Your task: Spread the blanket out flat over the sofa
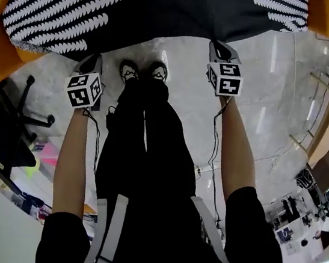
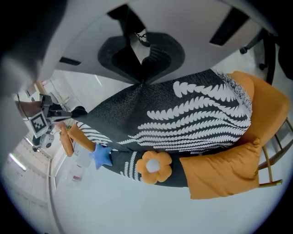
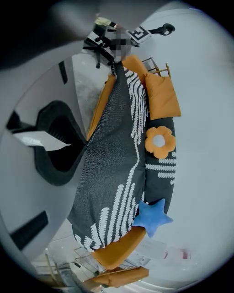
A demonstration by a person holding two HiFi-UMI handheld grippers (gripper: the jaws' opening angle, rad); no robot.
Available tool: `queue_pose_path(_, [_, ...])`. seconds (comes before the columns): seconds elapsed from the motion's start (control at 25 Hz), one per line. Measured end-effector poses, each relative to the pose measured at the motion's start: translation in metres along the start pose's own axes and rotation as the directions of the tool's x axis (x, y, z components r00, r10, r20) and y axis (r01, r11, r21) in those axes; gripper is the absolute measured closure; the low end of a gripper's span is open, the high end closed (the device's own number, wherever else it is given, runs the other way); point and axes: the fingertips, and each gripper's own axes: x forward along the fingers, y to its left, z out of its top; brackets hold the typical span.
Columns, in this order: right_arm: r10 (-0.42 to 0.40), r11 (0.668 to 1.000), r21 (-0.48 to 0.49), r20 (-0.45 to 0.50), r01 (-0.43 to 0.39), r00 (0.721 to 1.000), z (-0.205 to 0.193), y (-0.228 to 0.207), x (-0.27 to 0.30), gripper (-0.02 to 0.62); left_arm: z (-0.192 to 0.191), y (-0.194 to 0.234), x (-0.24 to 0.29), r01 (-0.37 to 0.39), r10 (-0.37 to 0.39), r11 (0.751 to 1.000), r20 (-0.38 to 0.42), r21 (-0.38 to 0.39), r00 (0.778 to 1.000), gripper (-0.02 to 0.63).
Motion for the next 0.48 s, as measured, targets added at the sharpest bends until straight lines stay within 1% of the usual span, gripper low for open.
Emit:
queue_pose_path(0.28, [0.061, 0.997, -0.049, -0.052, -0.063, 0.997, -0.019, 0.003, 0.021, 0.578, -0.019, 0.010, 0.013, -0.035, 0.035, 0.999, -0.036, 0.001, 0.999, 0.563])
queue_pose_path(0.48, [0.061, 0.998, -0.016, -0.082, -0.062, 0.995, -0.030, 0.001, 0.037, 0.578, -0.022, 0.011, 0.020, -0.056, 0.055, 0.998, -0.020, -0.012, 0.998, 0.563])
